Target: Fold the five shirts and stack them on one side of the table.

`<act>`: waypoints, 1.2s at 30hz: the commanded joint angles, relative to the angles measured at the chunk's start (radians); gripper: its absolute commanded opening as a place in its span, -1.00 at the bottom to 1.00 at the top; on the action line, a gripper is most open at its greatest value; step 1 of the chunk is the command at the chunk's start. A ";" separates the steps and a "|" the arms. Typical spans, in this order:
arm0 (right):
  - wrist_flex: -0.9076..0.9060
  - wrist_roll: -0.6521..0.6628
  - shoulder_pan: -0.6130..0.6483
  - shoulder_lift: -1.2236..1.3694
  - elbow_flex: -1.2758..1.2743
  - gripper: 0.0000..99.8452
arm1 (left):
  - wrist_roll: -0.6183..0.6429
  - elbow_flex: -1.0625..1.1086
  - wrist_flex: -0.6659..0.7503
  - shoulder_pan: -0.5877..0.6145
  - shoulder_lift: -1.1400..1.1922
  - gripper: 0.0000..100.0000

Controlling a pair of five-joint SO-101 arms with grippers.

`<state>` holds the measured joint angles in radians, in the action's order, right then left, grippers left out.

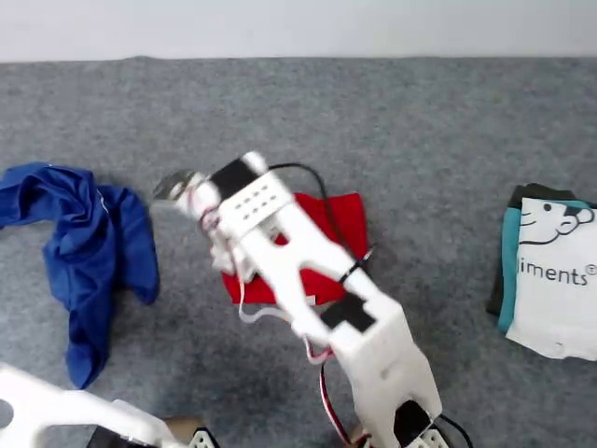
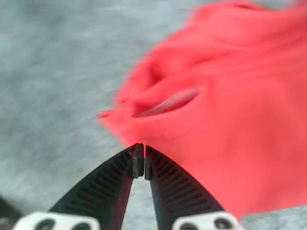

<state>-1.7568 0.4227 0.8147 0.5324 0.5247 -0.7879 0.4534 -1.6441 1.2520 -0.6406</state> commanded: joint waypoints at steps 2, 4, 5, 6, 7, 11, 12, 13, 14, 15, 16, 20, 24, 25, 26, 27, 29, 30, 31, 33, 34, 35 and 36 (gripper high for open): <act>-0.039 0.011 0.025 -0.236 -0.100 -0.98 | -0.005 -0.024 -0.009 -0.008 -0.025 -0.99; -0.031 0.051 -0.028 -0.289 -0.097 -0.98 | -0.005 -0.024 -0.009 -0.008 -0.025 -0.99; -0.018 0.078 -0.059 -0.302 -0.097 -0.98 | -0.005 -0.024 -0.009 -0.008 -0.025 -0.99; -0.005 0.097 -0.096 -0.302 -0.097 -0.98 | -0.005 -0.022 -0.009 -0.008 -0.025 -0.99; 0.013 0.104 -0.131 -0.292 -0.097 -0.98 | -0.005 -0.022 -0.009 -0.008 -0.025 -0.99; 0.081 0.104 -0.203 -0.214 -0.098 -0.98 | 0.037 0.004 -0.003 -0.008 -0.025 -0.99; 0.084 0.103 -0.203 -0.185 -0.098 -0.98 | 0.041 0.012 -0.003 -0.008 -0.025 -0.99; 0.085 0.103 -0.196 -0.153 -0.100 -0.98 | 0.043 0.019 -0.003 -0.008 -0.025 -0.99; 0.085 0.103 -0.180 -0.120 -0.098 -0.98 | 0.043 0.022 -0.003 -0.008 -0.025 -0.99; 0.084 0.103 -0.166 -0.091 -0.098 -0.98 | 0.043 0.025 -0.003 -0.006 -0.025 -0.99; 0.082 0.101 -0.153 -0.061 -0.098 -0.98 | 0.043 0.025 -0.003 -0.005 -0.025 -0.99; 0.077 0.032 -0.079 0.033 -0.098 -0.98 | 0.043 0.019 -0.003 -0.002 -0.025 -0.99; 0.031 -0.003 0.015 0.065 -0.100 -0.98 | 0.043 0.021 -0.003 -0.002 -0.025 -0.99; 0.019 -0.002 0.033 0.065 -0.098 -0.98 | 0.043 0.022 -0.003 -0.002 -0.025 -0.99; 0.015 0.000 0.044 0.062 -0.095 -0.98 | 0.043 0.022 -0.003 -0.002 -0.025 -0.99; 0.002 0.000 0.047 0.054 -0.083 -0.98 | 0.043 0.022 -0.003 -0.002 -0.025 -0.99; -0.021 0.002 0.039 0.024 -0.048 -0.98 | 0.043 0.022 -0.003 -0.002 -0.025 -0.99; -0.027 0.002 0.022 0.002 -0.034 -0.98 | 0.043 0.022 -0.003 -0.002 -0.025 -0.99; -0.027 0.002 0.004 -0.024 -0.020 -0.98 | 0.043 0.022 -0.003 -0.002 -0.025 -0.99; -0.027 0.003 -0.051 -0.082 -0.009 -0.98 | 0.043 0.022 -0.003 -0.002 -0.025 -0.99; -0.027 0.003 -0.084 -0.111 -0.009 -0.98 | 0.043 0.021 -0.003 -0.002 -0.025 -0.99; -0.030 0.003 -0.116 -0.134 -0.009 -0.98 | 0.043 0.019 -0.005 -0.002 -0.025 -0.99; -0.038 0.003 -0.153 -0.156 -0.011 -0.98 | 0.043 0.019 -0.006 -0.002 -0.025 -0.99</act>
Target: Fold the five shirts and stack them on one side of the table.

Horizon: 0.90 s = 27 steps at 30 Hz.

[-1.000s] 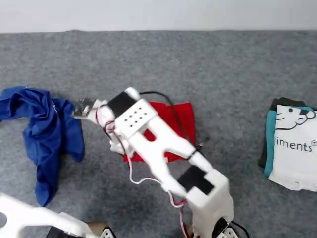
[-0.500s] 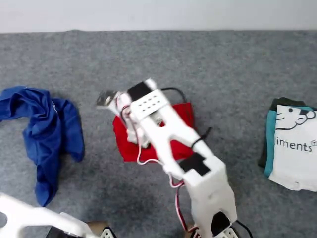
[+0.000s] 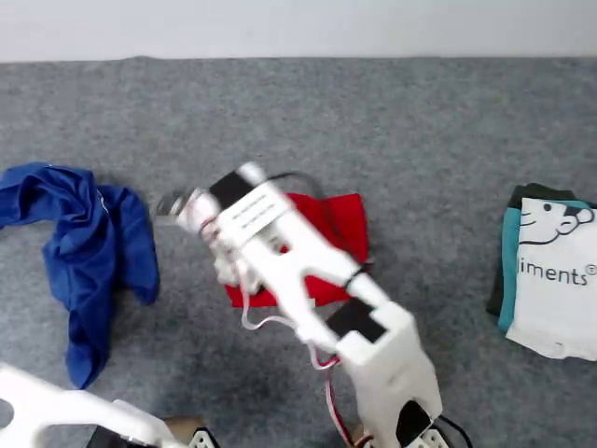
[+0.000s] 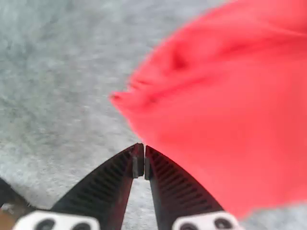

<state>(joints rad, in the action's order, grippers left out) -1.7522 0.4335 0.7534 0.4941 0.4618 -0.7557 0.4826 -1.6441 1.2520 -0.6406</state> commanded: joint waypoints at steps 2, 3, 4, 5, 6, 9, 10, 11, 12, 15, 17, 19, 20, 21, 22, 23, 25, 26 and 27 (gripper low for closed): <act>-0.044 -0.008 -0.165 -0.150 0.035 -0.98 | 0.011 -0.010 -0.008 -0.002 -0.025 -0.99; -0.044 -0.008 -0.203 -0.159 0.020 -0.98 | 0.011 -0.010 -0.008 -0.002 -0.025 -0.99; -0.044 -0.008 -0.239 -0.165 0.003 -0.98 | 0.011 -0.010 -0.008 -0.002 -0.025 -0.99; -0.044 -0.008 -0.277 -0.168 -0.025 -0.98 | 0.011 -0.010 -0.008 -0.002 -0.026 -0.99; -0.044 -0.008 -0.311 -0.170 -0.057 -0.98 | 0.011 -0.010 -0.008 -0.002 -0.026 -0.99; -0.041 -0.006 -0.386 -0.168 -0.169 -0.98 | 0.012 -0.010 -0.009 -0.002 -0.026 -0.99; -0.039 -0.005 -0.403 -0.168 -0.210 -0.98 | 0.012 -0.010 -0.009 -0.002 -0.026 -0.99; -0.025 0.005 -0.415 -0.166 -0.255 -0.98 | 0.012 -0.010 -0.009 -0.002 -0.026 -0.99; -0.008 0.015 -0.427 -0.166 -0.305 -0.98 | 0.012 -0.010 -0.009 -0.002 -0.026 -0.99; 0.101 0.028 -0.461 -0.166 -0.470 -0.98 | 0.012 -0.005 -0.009 -0.002 -0.026 -0.99; 0.168 0.028 -0.476 -0.162 -0.559 -0.98 | 0.012 -0.005 -0.009 -0.002 -0.026 -0.99; 0.183 0.028 -0.478 -0.163 -0.592 -0.98 | 0.012 -0.004 -0.006 -0.002 -0.026 -0.99; 0.179 0.023 -0.475 -0.168 -0.591 -0.98 | 0.012 -0.004 -0.005 -0.002 -0.026 -0.99; 0.160 0.021 -0.472 -0.176 -0.583 -0.98 | 0.012 -0.004 -0.003 -0.002 -0.026 -0.99; 0.140 0.020 -0.467 -0.188 -0.560 -0.98 | 0.012 -0.004 -0.003 -0.002 -0.026 -0.99; 0.117 0.020 -0.460 -0.203 -0.534 -0.98 | 0.012 -0.004 -0.003 -0.003 -0.026 -0.99; 0.073 0.020 -0.447 -0.240 -0.463 -0.98 | 0.012 -0.004 -0.003 -0.006 -0.026 -0.99; 0.053 0.020 -0.437 -0.259 -0.423 -0.98 | 0.012 -0.004 -0.003 -0.006 -0.026 -0.99; 0.036 0.020 -0.424 -0.271 -0.381 -0.98 | 0.012 -0.004 -0.003 -0.006 -0.026 -0.99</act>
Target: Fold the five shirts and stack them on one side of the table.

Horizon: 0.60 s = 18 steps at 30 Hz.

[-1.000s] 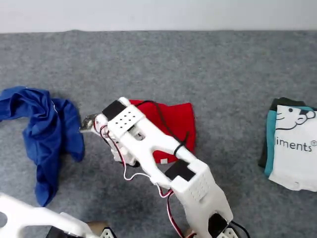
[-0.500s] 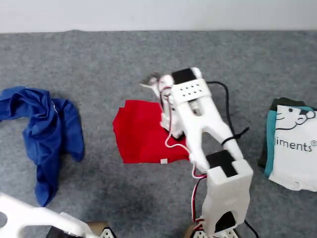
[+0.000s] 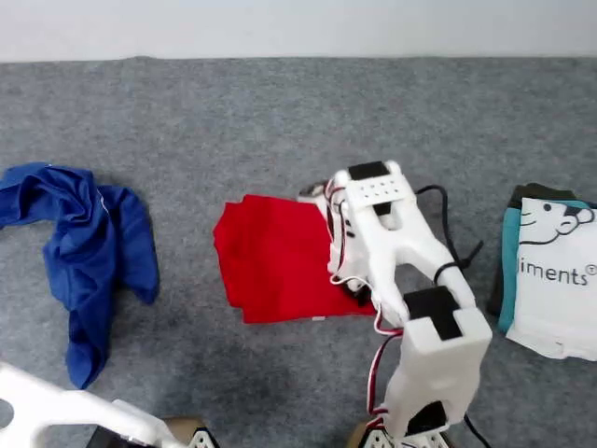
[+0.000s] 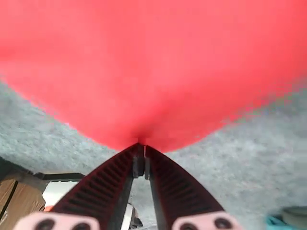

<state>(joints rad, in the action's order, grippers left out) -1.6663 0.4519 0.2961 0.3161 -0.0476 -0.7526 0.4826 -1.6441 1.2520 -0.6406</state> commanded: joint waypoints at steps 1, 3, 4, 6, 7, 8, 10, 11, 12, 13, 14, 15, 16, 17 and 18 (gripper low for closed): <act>-0.065 0.000 0.048 -0.102 0.173 -0.98 | 0.009 -0.004 -0.003 -0.006 -0.026 -0.99; -0.076 -0.008 0.088 -0.114 0.247 -0.98 | 0.009 -0.004 -0.003 -0.006 -0.026 -0.99; -0.077 -0.023 0.111 -0.114 0.281 -0.98 | 0.009 -0.004 -0.003 -0.006 -0.026 -0.99; -0.059 -0.063 0.157 -0.111 0.325 -0.98 | 0.008 -0.004 -0.003 -0.006 -0.025 -0.99; -0.033 -0.078 0.183 -0.105 0.334 -0.98 | 0.008 -0.004 -0.003 -0.006 -0.025 -0.99; -0.008 -0.092 0.209 -0.097 0.341 -0.98 | 0.008 -0.004 -0.003 -0.006 -0.025 -0.99; 0.025 -0.124 0.272 -0.076 0.353 -0.98 | 0.008 -0.004 -0.002 -0.006 -0.025 -0.99; 0.036 -0.147 0.305 -0.062 0.358 -0.97 | 0.008 -0.004 -0.002 -0.006 -0.025 -0.99; 0.044 -0.173 0.337 -0.045 0.367 -0.94 | 0.008 -0.004 -0.002 -0.006 -0.025 -0.99; 0.047 -0.207 0.369 -0.030 0.379 -0.89 | 0.008 -0.004 -0.002 -0.008 -0.025 -0.99; 0.050 -0.247 0.394 -0.015 0.396 -0.82 | 0.008 -0.004 -0.002 -0.008 -0.025 -0.99; 0.050 -0.298 0.415 0.002 0.419 -0.74 | 0.008 -0.004 -0.002 -0.008 -0.025 -0.99; 0.050 -0.347 0.430 0.018 0.445 -0.68 | 0.008 -0.004 -0.002 -0.008 -0.025 -0.99; 0.050 -0.396 0.441 0.038 0.477 -0.61 | 0.008 -0.004 -0.002 -0.008 -0.025 -0.99; 0.050 -0.439 0.450 0.058 0.512 -0.57 | 0.008 -0.002 -0.002 -0.006 -0.025 -0.99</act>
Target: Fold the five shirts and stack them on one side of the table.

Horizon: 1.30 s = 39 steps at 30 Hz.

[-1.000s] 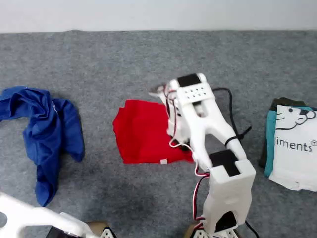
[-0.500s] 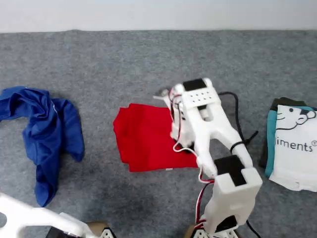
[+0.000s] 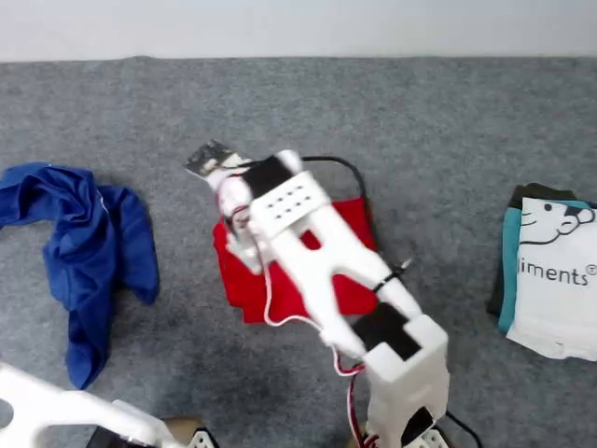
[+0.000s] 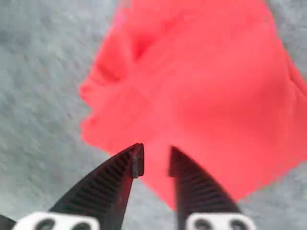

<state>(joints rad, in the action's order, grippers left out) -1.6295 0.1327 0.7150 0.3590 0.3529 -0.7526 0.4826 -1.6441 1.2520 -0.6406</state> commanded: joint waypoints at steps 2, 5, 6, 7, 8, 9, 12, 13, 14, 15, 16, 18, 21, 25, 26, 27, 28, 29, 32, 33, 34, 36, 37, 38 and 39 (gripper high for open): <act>0.010 -0.175 0.053 0.061 0.181 -0.54 | 0.008 -0.002 -0.002 -0.006 -0.025 -0.99; 0.002 -0.213 0.081 0.137 0.265 -0.54 | 0.008 -0.002 -0.002 -0.006 -0.025 -0.99; 0.002 -0.226 0.090 0.159 0.285 -0.54 | 0.008 -0.002 -0.002 -0.006 -0.025 -0.99; 0.002 -0.235 0.097 0.179 0.302 -0.54 | 0.008 -0.001 -0.002 -0.006 -0.025 -0.99; 0.002 -0.242 0.104 0.200 0.319 -0.54 | 0.008 0.005 -0.002 -0.006 -0.025 -0.99; 0.002 -0.245 0.110 0.219 0.328 -0.54 | 0.008 0.013 0.002 -0.008 -0.025 -0.99; 0.002 -0.249 0.107 0.263 0.350 -0.54 | 0.008 0.044 0.023 -0.002 -0.025 -0.99; 0.002 -0.249 0.102 0.275 0.354 -0.54 | 0.006 0.053 0.028 0.000 -0.025 -0.99; 0.002 -0.247 0.094 0.286 0.359 -0.54 | 0.005 0.061 0.028 0.000 -0.025 -0.99; 0.002 -0.247 0.084 0.297 0.359 -0.54 | 0.005 0.065 0.028 0.000 -0.025 -0.99; 0.004 -0.247 0.073 0.308 0.359 -0.54 | 0.005 0.065 0.028 0.000 -0.025 -0.99; 0.004 -0.245 0.053 0.326 0.359 -0.54 | 0.005 0.064 0.028 0.000 -0.025 -0.99; 0.013 -0.244 0.028 0.351 0.359 -0.54 | 0.005 0.061 0.028 -0.002 -0.025 -0.99; 0.015 -0.241 0.027 0.377 0.359 -0.59 | 0.005 0.065 0.028 -0.003 -0.025 -0.99; 0.016 -0.239 0.027 0.381 0.361 -0.65 | 0.005 0.065 0.028 -0.003 -0.025 -0.99; 0.024 -0.227 0.027 0.386 0.361 -0.70 | 0.005 0.065 0.028 -0.003 -0.025 -0.99; 0.030 -0.201 0.027 0.389 0.361 -0.76 | 0.005 0.065 0.028 -0.003 -0.025 -0.99; 0.035 -0.176 0.027 0.389 0.361 -0.80 | 0.005 0.065 0.028 -0.003 -0.025 -0.99; 0.025 -0.155 0.033 0.381 0.377 -0.78 | 0.005 0.065 0.028 -0.003 -0.025 -0.99; 0.012 -0.155 0.033 0.381 0.400 -0.74 | 0.005 0.065 0.028 -0.003 -0.025 -0.99; -0.010 -0.157 0.033 0.381 0.430 -0.70 | 0.005 0.065 0.028 -0.003 -0.025 -0.99; -0.053 -0.157 0.035 0.381 0.508 -0.62 | 0.006 0.065 0.028 -0.003 -0.025 -0.99; -0.074 -0.158 0.035 0.389 0.551 -0.59 | 0.006 0.065 0.028 -0.003 -0.025 -0.99; -0.088 -0.170 0.035 0.392 0.585 -0.56 | 0.006 0.065 0.028 -0.005 -0.025 -0.99; -0.093 -0.186 0.036 0.394 0.603 -0.55 | 0.006 0.065 0.028 -0.006 -0.025 -0.99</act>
<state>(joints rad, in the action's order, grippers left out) -1.6909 -0.0330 0.7549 0.7656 0.8408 -0.7495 0.5516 -1.6364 1.2520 -0.6406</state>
